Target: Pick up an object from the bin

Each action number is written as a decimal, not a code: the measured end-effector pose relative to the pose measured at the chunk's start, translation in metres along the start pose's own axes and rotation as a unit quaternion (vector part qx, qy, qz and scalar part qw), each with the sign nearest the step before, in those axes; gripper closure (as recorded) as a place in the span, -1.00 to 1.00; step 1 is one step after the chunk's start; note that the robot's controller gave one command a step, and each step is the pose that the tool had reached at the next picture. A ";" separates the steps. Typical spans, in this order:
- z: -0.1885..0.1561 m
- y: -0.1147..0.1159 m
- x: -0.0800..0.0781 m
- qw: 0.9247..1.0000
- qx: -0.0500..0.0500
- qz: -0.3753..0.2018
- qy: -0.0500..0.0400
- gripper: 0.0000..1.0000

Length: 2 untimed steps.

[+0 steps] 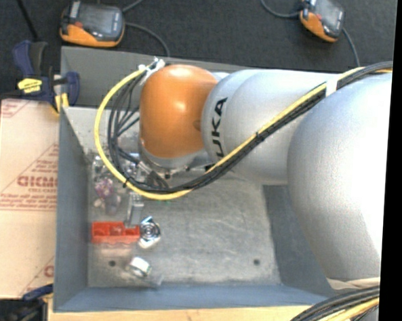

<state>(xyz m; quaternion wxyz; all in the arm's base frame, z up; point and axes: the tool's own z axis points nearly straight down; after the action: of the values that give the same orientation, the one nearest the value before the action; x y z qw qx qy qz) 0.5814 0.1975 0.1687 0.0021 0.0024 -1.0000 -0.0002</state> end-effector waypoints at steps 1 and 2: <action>-0.017 0.024 -0.012 0.999 0.000 -0.048 -0.005 -1.00; 0.100 0.014 0.046 0.923 0.001 -0.385 -0.002 -1.00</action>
Offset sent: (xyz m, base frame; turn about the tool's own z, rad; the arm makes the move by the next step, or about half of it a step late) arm 0.0102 0.0250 0.0156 -0.0958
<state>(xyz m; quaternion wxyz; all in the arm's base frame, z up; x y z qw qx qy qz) 0.5353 0.2113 0.0693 -0.0004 0.3874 -0.9219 -0.0003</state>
